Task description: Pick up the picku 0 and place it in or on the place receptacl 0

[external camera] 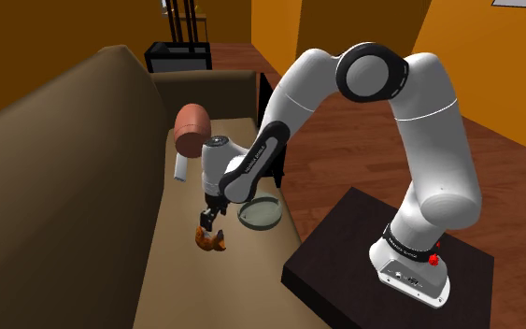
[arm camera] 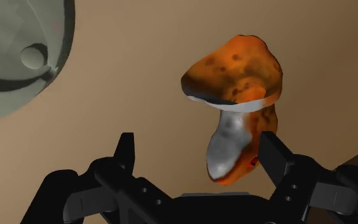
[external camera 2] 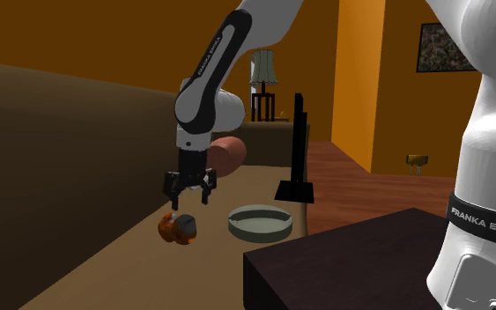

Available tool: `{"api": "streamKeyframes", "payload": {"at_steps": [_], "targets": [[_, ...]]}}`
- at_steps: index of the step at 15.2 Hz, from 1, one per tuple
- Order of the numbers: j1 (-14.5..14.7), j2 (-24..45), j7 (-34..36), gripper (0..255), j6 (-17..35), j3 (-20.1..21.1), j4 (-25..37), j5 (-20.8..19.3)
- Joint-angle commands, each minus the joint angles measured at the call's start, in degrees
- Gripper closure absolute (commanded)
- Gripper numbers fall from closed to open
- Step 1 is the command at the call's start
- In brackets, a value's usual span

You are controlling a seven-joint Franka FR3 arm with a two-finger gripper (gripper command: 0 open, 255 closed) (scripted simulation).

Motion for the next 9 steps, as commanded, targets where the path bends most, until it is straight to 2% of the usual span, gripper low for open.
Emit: {"api": "streamKeyframes", "payload": {"at_steps": [1,3,9], "targets": [[-1.2,2.8,-1.6,0,2.8,2.3,1.4,1.8],[-2.1,5.3,-2.8,0,5.1,4.7,2.7,3.2],[-0.1,9.9,-2.1,0,7.3,3.1,5.4,2.3]]}}
